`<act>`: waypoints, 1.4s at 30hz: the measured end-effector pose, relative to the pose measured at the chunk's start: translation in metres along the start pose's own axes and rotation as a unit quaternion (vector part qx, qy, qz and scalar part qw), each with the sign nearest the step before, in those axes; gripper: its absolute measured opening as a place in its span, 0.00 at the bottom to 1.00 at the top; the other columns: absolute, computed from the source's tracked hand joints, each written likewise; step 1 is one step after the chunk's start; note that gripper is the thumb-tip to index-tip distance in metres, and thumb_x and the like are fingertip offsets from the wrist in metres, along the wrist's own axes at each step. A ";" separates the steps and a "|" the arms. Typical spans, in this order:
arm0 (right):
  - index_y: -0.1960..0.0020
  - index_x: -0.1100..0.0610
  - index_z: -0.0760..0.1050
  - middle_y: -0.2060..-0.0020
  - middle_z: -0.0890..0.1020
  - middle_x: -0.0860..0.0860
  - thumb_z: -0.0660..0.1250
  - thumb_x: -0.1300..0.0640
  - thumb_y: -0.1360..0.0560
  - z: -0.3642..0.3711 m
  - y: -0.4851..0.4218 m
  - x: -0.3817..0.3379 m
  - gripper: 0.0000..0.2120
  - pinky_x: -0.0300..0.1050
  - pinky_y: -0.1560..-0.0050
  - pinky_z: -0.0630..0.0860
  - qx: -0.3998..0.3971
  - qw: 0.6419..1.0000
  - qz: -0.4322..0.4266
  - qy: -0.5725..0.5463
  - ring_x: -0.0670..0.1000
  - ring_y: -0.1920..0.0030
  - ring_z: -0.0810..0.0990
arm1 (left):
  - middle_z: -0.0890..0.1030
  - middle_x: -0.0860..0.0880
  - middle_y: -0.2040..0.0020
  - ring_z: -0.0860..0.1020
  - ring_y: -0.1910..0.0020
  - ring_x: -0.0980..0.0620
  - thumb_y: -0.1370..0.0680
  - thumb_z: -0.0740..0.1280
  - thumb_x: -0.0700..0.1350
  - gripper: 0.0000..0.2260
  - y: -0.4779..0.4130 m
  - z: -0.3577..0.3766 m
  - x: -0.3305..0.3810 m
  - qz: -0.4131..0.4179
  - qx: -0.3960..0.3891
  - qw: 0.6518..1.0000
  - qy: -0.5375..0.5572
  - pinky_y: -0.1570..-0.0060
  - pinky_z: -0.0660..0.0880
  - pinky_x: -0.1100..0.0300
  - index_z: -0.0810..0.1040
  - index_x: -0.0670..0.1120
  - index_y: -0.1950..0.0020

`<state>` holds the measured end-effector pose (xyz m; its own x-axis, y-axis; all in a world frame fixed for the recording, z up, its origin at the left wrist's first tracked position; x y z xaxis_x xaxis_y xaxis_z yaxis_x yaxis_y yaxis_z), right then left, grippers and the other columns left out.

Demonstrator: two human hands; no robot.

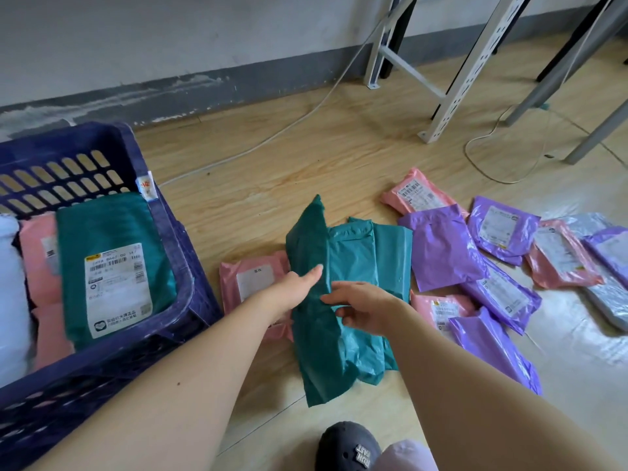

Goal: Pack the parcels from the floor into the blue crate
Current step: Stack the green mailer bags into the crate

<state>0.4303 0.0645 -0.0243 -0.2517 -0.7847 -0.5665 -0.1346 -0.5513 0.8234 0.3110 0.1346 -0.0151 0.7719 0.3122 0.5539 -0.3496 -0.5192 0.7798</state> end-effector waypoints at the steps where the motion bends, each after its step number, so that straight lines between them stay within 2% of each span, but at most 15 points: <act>1: 0.54 0.49 0.73 0.60 0.78 0.48 0.67 0.65 0.26 0.005 0.001 -0.001 0.11 0.36 0.72 0.67 -0.037 0.999 0.005 0.021 0.46 0.69 0.70 | 0.59 0.45 0.23 0.63 0.27 0.43 0.24 0.52 0.69 0.38 0.001 0.000 0.001 -0.011 0.006 1.000 0.023 0.30 0.64 0.47 0.55 0.45 0.23; 3: 0.48 0.47 0.75 0.53 0.81 0.47 0.62 0.66 0.25 0.016 0.003 -0.001 0.15 0.35 0.70 0.69 -0.104 0.993 0.019 0.060 0.44 0.68 0.71 | 0.60 0.44 0.24 0.64 0.27 0.42 0.23 0.55 0.66 0.36 0.002 -0.003 0.002 -0.024 0.035 0.999 0.014 0.31 0.64 0.50 0.56 0.43 0.23; 6: 0.45 0.49 0.77 0.47 0.82 0.48 0.55 0.70 0.26 0.023 0.000 0.001 0.21 0.34 0.71 0.69 -0.132 0.987 0.029 0.089 0.43 0.70 0.71 | 0.70 0.41 0.32 0.72 0.36 0.42 0.19 0.57 0.48 0.21 0.005 -0.015 0.000 -0.031 0.127 0.989 -0.071 0.43 0.70 0.54 0.64 0.40 0.29; 9: 0.42 0.54 0.78 0.53 0.83 0.49 0.56 0.69 0.25 0.019 -0.004 -0.001 0.19 0.34 0.72 0.69 -0.042 0.994 0.024 0.093 0.44 0.71 0.72 | 0.72 0.38 0.35 0.73 0.39 0.40 0.20 0.54 0.38 0.16 0.008 -0.026 -0.001 -0.031 0.181 0.978 -0.098 0.44 0.72 0.54 0.69 0.38 0.34; 12: 0.39 0.57 0.76 0.62 0.80 0.50 0.58 0.67 0.23 0.006 -0.007 -0.002 0.16 0.35 0.71 0.67 0.081 0.991 0.038 0.104 0.45 0.70 0.71 | 0.69 0.38 0.33 0.68 0.34 0.42 0.19 0.53 0.38 0.16 0.017 -0.035 0.004 -0.030 0.216 0.970 -0.106 0.49 0.65 0.58 0.69 0.37 0.33; 15: 0.37 0.58 0.75 0.66 0.76 0.51 0.57 0.67 0.23 -0.002 -0.002 -0.002 0.17 0.36 0.72 0.68 0.121 0.985 0.045 0.114 0.46 0.72 0.71 | 0.67 0.36 0.32 0.68 0.33 0.41 0.19 0.53 0.36 0.16 0.024 -0.039 0.008 -0.016 0.220 0.975 -0.035 0.48 0.65 0.58 0.68 0.36 0.32; 19: 0.36 0.62 0.72 0.65 0.75 0.53 0.60 0.65 0.24 -0.008 0.003 -0.001 0.17 0.38 0.73 0.70 0.150 0.979 0.040 0.131 0.48 0.72 0.74 | 0.65 0.46 0.60 0.62 0.51 0.49 0.20 0.54 0.35 0.10 0.034 -0.041 0.006 0.014 0.219 0.971 0.093 0.58 0.58 0.62 0.71 0.43 0.44; 22: 0.38 0.59 0.72 0.56 0.77 0.55 0.64 0.63 0.24 -0.009 0.010 -0.006 0.15 0.37 0.73 0.71 0.141 0.982 0.009 0.123 0.48 0.71 0.76 | 0.60 0.48 0.66 0.61 0.60 0.50 0.22 0.56 0.34 0.06 0.045 -0.041 0.010 0.016 0.205 0.967 0.149 0.69 0.56 0.60 0.70 0.42 0.49; 24: 0.42 0.59 0.71 0.51 0.77 0.56 0.65 0.64 0.25 -0.007 0.017 -0.009 0.12 0.39 0.71 0.71 0.125 0.985 0.000 0.116 0.49 0.70 0.76 | 0.64 0.45 0.65 0.62 0.66 0.49 0.23 0.57 0.34 0.05 0.047 -0.042 0.011 0.021 0.192 0.962 0.191 0.68 0.56 0.61 0.70 0.40 0.50; 28: 0.46 0.58 0.68 0.60 0.78 0.54 0.65 0.64 0.24 0.000 0.030 -0.014 0.10 0.40 0.72 0.71 0.108 0.986 -0.004 0.126 0.48 0.71 0.77 | 0.76 0.38 0.49 0.75 0.48 0.40 0.30 0.61 0.37 0.05 0.048 -0.047 0.011 0.032 0.172 0.950 0.257 0.47 0.68 0.55 0.73 0.39 0.56; 30: 0.47 0.57 0.64 0.64 0.77 0.54 0.64 0.65 0.24 0.002 0.041 -0.020 0.11 0.40 0.72 0.70 0.116 0.986 -0.022 0.121 0.48 0.71 0.76 | 0.77 0.38 0.48 0.75 0.46 0.38 0.30 0.61 0.39 0.02 0.052 -0.052 0.014 0.040 0.170 0.949 0.261 0.43 0.69 0.52 0.72 0.42 0.59; 32: 0.47 0.54 0.62 0.65 0.75 0.53 0.63 0.66 0.23 0.002 0.051 -0.029 0.13 0.40 0.72 0.68 0.127 0.984 -0.049 0.111 0.48 0.71 0.75 | 0.76 0.41 0.49 0.75 0.47 0.41 0.26 0.61 0.40 0.06 0.064 -0.058 0.021 0.071 0.179 0.950 0.247 0.42 0.70 0.51 0.73 0.42 0.51; 37: 0.55 0.55 0.71 0.69 0.72 0.53 0.63 0.66 0.25 0.004 0.075 -0.059 0.07 0.36 0.79 0.67 0.174 0.975 -0.103 0.087 0.48 0.74 0.70 | 0.72 0.51 0.38 0.73 0.49 0.48 0.24 0.65 0.41 0.28 0.088 -0.068 0.034 0.143 0.165 0.957 0.191 0.48 0.72 0.56 0.58 0.47 0.27; 40: 0.60 0.57 0.72 0.71 0.70 0.53 0.62 0.68 0.25 0.021 0.111 -0.085 0.09 0.37 0.78 0.65 0.192 0.965 -0.156 0.085 0.48 0.75 0.67 | 0.62 0.50 0.26 0.72 0.59 0.56 0.25 0.66 0.35 0.39 0.120 -0.087 0.037 0.199 0.170 0.953 0.153 0.55 0.74 0.56 0.47 0.53 0.22; 42: 0.60 0.58 0.72 0.72 0.70 0.53 0.62 0.68 0.25 0.023 0.120 -0.094 0.08 0.37 0.78 0.65 0.204 0.958 -0.176 0.095 0.48 0.76 0.67 | 0.60 0.47 0.24 0.69 0.64 0.59 0.26 0.65 0.32 0.38 0.129 -0.092 0.042 0.210 0.180 0.953 0.127 0.62 0.73 0.61 0.51 0.55 0.23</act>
<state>0.4155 0.0792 0.1285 0.0523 -0.6301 -0.7748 -0.5529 -0.6644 0.5030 0.2491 0.1543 0.1353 0.4339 0.1756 0.8837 -0.3599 -0.8654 0.3487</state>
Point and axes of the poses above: each hand's wrist, its own y-axis away from the middle knuckle, its own z-axis out of the palm, x = y × z, the point moved 4 cm from there along -y, towards the middle knuckle
